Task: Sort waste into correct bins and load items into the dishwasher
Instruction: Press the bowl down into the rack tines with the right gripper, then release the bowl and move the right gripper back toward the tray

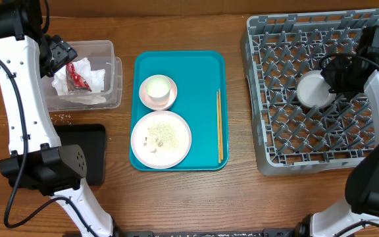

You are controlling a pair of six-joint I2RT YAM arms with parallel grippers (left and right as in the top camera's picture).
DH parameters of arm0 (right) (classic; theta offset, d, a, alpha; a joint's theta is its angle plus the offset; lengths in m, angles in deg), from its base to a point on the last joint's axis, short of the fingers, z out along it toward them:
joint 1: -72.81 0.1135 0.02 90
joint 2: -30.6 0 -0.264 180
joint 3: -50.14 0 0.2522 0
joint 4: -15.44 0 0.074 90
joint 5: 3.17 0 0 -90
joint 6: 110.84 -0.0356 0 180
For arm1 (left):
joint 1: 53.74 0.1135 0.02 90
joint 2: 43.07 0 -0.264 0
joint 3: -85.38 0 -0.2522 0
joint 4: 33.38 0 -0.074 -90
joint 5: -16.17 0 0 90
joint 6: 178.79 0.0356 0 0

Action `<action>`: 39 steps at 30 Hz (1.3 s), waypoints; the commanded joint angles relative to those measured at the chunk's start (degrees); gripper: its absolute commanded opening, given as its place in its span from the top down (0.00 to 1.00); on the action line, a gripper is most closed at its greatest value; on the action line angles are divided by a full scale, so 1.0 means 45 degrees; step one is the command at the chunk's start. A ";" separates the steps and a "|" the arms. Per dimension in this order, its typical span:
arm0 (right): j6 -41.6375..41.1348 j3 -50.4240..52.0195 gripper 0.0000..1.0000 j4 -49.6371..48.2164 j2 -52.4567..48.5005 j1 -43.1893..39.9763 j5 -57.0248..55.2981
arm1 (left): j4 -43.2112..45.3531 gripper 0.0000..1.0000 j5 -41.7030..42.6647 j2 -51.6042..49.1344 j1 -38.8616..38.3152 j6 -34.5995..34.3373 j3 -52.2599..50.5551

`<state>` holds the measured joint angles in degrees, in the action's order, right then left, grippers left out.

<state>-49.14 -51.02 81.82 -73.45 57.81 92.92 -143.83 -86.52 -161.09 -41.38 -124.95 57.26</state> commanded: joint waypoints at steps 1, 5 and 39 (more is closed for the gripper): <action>-0.0039 -0.0165 0.96 -0.0049 0.0010 -0.0015 -0.0209 | -0.0019 0.00 -0.0180 0.0121 -0.0107 -0.0253 -0.0029; 0.0039 -0.0165 0.96 0.0092 0.0005 -0.0015 -0.0141 | -0.0024 0.00 -0.0180 0.0117 -0.0107 -0.0253 -0.0029; 0.0044 -0.0782 0.96 -0.0039 -0.0787 -0.0189 -0.0374 | -0.0024 0.00 -0.0180 0.0121 -0.0160 -0.0253 -0.0029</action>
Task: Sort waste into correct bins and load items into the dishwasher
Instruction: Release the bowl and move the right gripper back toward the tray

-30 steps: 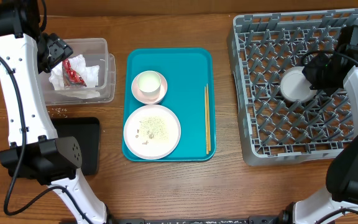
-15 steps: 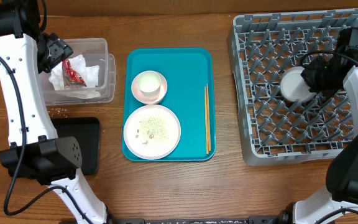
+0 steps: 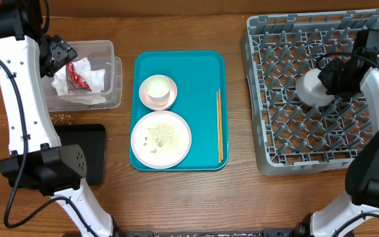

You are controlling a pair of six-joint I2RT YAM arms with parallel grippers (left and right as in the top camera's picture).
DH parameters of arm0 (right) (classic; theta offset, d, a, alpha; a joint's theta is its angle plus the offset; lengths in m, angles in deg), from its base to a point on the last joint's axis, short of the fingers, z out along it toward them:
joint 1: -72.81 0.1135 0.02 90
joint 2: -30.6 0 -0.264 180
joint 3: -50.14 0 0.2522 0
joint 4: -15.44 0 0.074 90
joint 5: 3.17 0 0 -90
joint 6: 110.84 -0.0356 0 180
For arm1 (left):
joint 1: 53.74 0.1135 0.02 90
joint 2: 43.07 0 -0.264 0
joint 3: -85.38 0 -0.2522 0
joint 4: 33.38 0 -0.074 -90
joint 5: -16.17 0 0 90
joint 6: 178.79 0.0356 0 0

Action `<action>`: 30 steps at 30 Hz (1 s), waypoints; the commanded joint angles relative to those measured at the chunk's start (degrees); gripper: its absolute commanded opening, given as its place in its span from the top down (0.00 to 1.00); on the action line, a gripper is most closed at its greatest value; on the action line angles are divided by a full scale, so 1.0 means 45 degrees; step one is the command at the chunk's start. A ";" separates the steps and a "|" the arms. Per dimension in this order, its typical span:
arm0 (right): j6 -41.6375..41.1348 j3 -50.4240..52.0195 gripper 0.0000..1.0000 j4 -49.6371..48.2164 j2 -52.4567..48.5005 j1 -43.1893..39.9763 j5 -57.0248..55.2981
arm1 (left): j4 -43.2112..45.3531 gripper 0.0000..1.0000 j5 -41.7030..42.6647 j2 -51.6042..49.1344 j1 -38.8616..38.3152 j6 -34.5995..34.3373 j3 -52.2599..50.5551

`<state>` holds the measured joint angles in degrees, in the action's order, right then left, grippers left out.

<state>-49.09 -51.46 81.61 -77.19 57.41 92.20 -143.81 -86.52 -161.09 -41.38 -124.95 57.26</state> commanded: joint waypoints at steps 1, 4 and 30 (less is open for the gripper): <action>0.0092 -0.0806 0.96 0.0097 0.0044 -0.0102 -0.0131 | -0.0029 0.00 -0.0180 0.0117 -0.0160 -0.0253 -0.0029; 0.0952 -0.1297 0.96 0.0568 0.0083 -0.0015 0.0996 | -0.0024 0.00 -0.0180 0.0117 -0.0160 -0.0253 -0.0029; 0.1049 -0.1724 0.02 -0.3191 0.0350 1.0423 0.1943 | -0.0029 0.00 -0.0180 0.0117 -0.0170 -0.0253 -0.0029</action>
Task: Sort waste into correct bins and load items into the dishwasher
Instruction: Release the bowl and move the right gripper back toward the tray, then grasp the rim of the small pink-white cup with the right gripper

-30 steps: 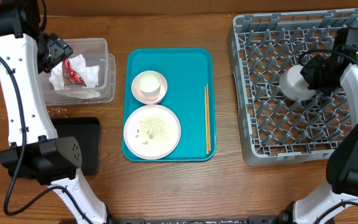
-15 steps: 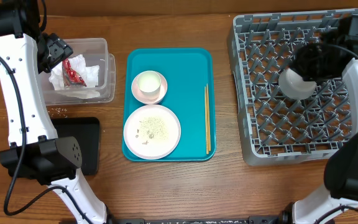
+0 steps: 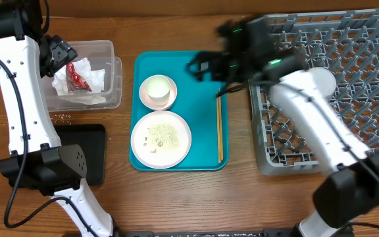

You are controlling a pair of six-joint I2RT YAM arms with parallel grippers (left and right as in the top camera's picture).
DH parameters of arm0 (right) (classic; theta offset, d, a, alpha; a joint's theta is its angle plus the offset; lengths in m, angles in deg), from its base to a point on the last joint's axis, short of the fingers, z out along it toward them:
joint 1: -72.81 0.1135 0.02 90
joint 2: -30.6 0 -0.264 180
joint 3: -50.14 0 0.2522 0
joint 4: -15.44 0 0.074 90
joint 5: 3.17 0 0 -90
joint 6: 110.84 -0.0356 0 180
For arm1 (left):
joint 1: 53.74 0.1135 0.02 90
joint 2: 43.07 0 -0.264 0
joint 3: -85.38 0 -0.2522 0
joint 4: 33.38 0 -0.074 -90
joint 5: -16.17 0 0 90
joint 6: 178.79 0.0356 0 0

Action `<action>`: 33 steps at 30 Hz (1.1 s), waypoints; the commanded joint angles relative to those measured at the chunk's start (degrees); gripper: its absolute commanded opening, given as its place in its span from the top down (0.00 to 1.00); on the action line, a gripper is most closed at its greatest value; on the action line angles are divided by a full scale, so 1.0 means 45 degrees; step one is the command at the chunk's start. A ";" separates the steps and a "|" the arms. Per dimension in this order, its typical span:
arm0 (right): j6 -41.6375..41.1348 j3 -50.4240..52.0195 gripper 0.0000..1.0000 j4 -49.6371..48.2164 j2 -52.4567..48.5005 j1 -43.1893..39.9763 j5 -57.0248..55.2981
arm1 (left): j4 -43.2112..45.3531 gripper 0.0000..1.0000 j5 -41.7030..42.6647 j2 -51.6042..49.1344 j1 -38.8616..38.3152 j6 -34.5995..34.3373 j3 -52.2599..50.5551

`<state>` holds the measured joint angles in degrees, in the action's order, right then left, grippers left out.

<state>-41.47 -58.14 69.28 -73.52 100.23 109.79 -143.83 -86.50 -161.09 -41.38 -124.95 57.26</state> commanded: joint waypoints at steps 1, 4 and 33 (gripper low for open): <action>-0.0738 -0.0238 0.02 -0.0845 -0.0627 0.1355 -0.2463 | -0.0019 0.00 -0.0185 0.0117 -0.0170 -0.0253 -0.0029; -0.0758 -0.0238 0.02 -0.1996 -0.1161 0.2647 -0.4129 | -0.0024 0.00 -0.0185 0.0117 -0.0170 -0.0253 -0.0029; 0.4007 -0.0238 0.27 -0.4367 -0.4061 0.4537 -0.6917 | -0.0019 0.00 -0.0180 0.0117 -0.0170 -0.0253 -0.0029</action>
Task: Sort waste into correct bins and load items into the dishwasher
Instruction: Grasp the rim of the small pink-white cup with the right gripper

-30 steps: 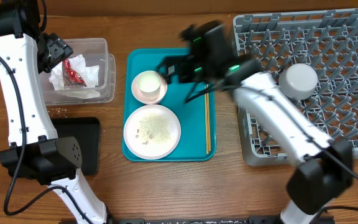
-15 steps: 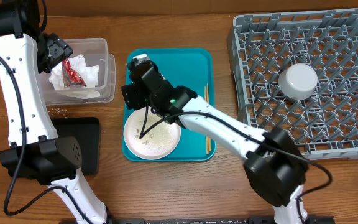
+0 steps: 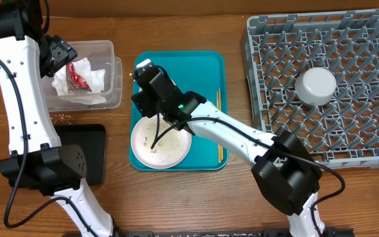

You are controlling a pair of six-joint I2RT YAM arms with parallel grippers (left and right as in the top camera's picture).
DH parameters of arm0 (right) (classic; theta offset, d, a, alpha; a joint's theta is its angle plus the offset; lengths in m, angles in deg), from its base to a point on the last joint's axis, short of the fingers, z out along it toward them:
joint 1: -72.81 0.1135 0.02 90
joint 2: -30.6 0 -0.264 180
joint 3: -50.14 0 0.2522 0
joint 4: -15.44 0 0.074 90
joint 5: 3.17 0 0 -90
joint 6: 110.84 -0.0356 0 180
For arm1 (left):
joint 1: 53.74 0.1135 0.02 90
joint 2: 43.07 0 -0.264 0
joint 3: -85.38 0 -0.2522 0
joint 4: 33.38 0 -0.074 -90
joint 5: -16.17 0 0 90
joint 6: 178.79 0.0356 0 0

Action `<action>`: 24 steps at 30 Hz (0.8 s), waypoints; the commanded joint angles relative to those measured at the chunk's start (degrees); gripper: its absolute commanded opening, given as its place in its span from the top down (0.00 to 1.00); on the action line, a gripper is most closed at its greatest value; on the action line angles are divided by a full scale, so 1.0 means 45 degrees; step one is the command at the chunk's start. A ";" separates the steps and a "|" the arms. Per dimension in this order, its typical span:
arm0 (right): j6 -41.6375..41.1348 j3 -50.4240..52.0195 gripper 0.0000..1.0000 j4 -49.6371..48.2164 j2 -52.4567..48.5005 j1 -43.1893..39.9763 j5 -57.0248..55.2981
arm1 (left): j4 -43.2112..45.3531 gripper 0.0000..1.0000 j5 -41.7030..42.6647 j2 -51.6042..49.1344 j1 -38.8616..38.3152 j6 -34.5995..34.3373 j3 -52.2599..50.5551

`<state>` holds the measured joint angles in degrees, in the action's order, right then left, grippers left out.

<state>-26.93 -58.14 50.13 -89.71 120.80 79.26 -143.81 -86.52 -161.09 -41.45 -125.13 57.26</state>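
My right gripper [image 3: 145, 78] has reached across to the teal tray [image 3: 206, 66] and sits over the spot at the tray's upper left; its jaws are hidden by its own body. The small cup does not show under it. A white plate [image 3: 166, 148] with crumbs lies just below, partly covered by the arm. Wooden chopsticks [image 3: 220, 135] lie along the tray's right side. A white bowl [image 3: 316, 85] rests upside down in the grey dish rack [image 3: 281, 39]. My left gripper [image 3: 56, 56] hangs at the left rim of the clear bin [image 3: 110, 72]; its jaws are unclear.
The clear bin holds white paper and a red wrapper [image 3: 77, 76]. A black bin [image 3: 87, 151] stands below it at the table's left. Crumbs lie on the wood between them. The right arm spans from the front edge up to the tray.
My right gripper has moved from the tray's upper right edge to the tray's upper left, where it now covers the small cup. The bowl stays in the rack. The left arm has not moved.
My right gripper was at the white bowl in the rack, then shifted slightly with it. Later the bowl lay alone in the rack and the arm was over the tray's right edge. Now it is over the cup's place. The left gripper stayed at the clear bin throughout.
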 commanded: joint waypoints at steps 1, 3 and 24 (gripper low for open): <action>0.1020 -0.0238 0.27 -0.0112 -0.0500 -0.0034 -0.0199 | -0.0024 0.00 -0.0180 0.0121 -0.0155 -0.0214 -0.0029; 0.1146 -0.0238 0.27 -0.0117 -0.0636 -0.0034 -0.0432 | -0.0029 0.00 -0.0180 0.0117 -0.0155 -0.0214 -0.0029; 0.1792 -0.0083 0.50 0.0180 -0.0729 0.0000 -0.0316 | -0.0024 0.00 -0.0180 0.0121 -0.0155 -0.0214 -0.0029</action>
<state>-19.35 -58.14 51.25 -92.68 120.80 77.84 -143.81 -86.52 -161.09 -41.75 -125.13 57.26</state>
